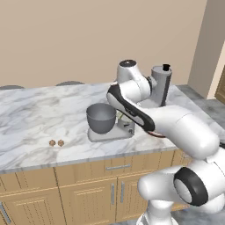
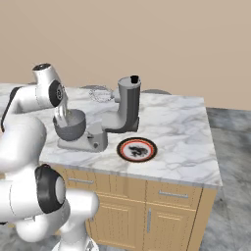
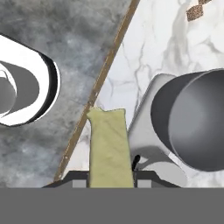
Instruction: Add butter and sugar cubes to the stand mixer bowl and then turn on the stand mixer to begin making frosting.
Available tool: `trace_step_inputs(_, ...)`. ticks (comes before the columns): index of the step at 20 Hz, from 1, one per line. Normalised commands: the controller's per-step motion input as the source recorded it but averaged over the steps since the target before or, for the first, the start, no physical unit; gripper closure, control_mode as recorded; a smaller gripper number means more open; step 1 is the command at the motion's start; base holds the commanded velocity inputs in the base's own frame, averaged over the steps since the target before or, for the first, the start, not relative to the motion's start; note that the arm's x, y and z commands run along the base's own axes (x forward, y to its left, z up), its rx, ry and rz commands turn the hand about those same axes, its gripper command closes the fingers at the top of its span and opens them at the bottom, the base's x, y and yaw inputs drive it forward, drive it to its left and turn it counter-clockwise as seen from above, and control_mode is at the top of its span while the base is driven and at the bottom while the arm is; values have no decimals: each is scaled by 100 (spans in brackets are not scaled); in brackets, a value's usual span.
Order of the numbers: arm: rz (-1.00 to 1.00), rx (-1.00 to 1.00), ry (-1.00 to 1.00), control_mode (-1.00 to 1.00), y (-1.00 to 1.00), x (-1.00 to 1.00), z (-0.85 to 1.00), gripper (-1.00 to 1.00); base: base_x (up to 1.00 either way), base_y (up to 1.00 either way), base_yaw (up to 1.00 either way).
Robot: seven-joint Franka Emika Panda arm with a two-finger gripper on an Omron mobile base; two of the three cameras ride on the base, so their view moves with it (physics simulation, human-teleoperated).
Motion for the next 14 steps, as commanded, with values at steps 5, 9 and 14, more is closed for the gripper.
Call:
trace_step_inputs(5,-5,-2,19,-100,50,71,-2,100,0,0,0)
trace_step_inputs(9,-3,0,15,-100,30,78,-25,100,0,0,0)
trace_step_inputs(14,-1,0,2,-100,21,69,-50,100,0,0,0)
